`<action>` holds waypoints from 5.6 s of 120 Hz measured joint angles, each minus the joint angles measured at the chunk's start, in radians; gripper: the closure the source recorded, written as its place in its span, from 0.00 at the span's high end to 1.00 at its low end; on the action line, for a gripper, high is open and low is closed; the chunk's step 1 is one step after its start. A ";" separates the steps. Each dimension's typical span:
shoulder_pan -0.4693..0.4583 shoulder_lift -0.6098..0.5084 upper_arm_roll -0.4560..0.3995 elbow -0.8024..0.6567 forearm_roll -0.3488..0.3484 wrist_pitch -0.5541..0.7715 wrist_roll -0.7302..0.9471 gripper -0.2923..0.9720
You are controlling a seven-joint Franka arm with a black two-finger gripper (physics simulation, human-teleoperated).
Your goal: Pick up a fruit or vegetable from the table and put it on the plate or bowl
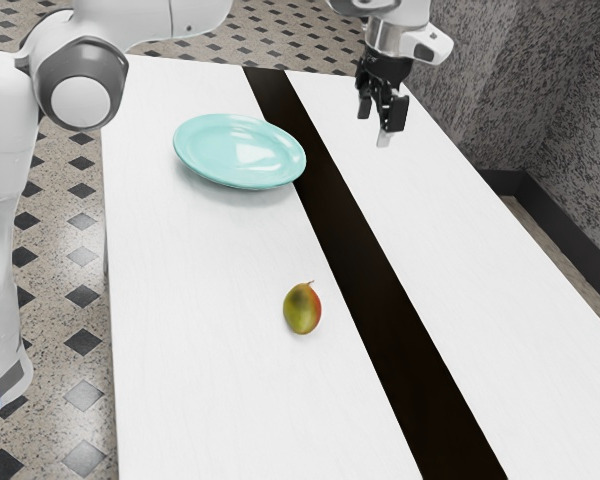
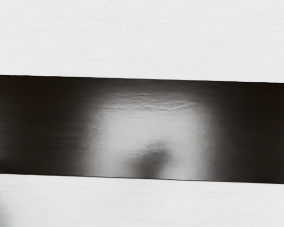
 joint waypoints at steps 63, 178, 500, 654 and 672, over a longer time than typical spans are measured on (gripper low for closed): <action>0.002 0.005 0.006 0.000 -0.011 0.000 0.009 0.77; -0.150 -0.133 -0.001 -0.507 -0.130 0.209 -0.446 0.77; -1.785 0.045 1.652 -0.788 -0.449 0.326 -1.073 0.77; -1.303 0.126 1.161 -0.755 -0.447 0.384 -0.983 0.70; -1.300 0.104 1.166 -0.752 -0.451 0.376 -0.977 0.59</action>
